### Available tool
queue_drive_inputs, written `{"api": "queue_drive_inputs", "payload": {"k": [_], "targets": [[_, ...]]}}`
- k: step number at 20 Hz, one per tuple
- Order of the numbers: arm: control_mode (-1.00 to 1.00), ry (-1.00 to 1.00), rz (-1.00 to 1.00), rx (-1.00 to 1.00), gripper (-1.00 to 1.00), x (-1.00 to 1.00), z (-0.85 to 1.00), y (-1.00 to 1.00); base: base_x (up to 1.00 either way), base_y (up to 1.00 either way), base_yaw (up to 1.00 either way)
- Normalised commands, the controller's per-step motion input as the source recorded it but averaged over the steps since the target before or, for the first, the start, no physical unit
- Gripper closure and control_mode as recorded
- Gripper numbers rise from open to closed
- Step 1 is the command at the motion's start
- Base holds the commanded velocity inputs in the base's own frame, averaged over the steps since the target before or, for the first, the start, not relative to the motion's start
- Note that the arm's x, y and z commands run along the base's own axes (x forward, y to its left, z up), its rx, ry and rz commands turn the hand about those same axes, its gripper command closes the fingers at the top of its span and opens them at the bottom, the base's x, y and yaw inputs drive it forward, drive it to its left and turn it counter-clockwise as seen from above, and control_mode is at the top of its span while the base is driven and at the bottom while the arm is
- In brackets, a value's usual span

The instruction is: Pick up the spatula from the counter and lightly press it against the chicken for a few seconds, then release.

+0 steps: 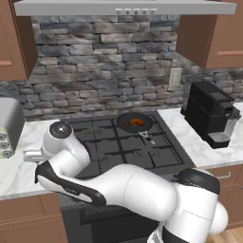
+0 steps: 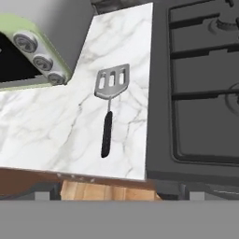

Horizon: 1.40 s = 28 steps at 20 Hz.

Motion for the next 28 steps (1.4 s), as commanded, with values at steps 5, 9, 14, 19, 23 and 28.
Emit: {"api": "queue_drive_inputs", "payload": {"k": [5,9,14,19,23,28], "targets": [[-1.0,0.06,-0.03,0.04,-1.0,0.16,-0.13,0.04,0.0,0.0,0.0],[-1.0,0.03,-0.03,0.01,-1.0,0.16,-0.2,0.1,0.0,0.0,0.0],[-1.0,0.02,-0.03,0.0,-1.0,0.14,-0.19,0.13,0.0,0.0,0.0],[-1.0,0.01,-0.02,0.0,-1.0,0.15,-0.14,0.14,0.0,0.0,0.0],[-1.0,0.02,-0.01,0.0,-1.0,0.16,-0.12,0.17,0.0,0.0,0.0],[-1.0,0.03,-0.01,0.0,-1.0,0.12,-0.15,0.15,0.0,0.0,0.0]]}}
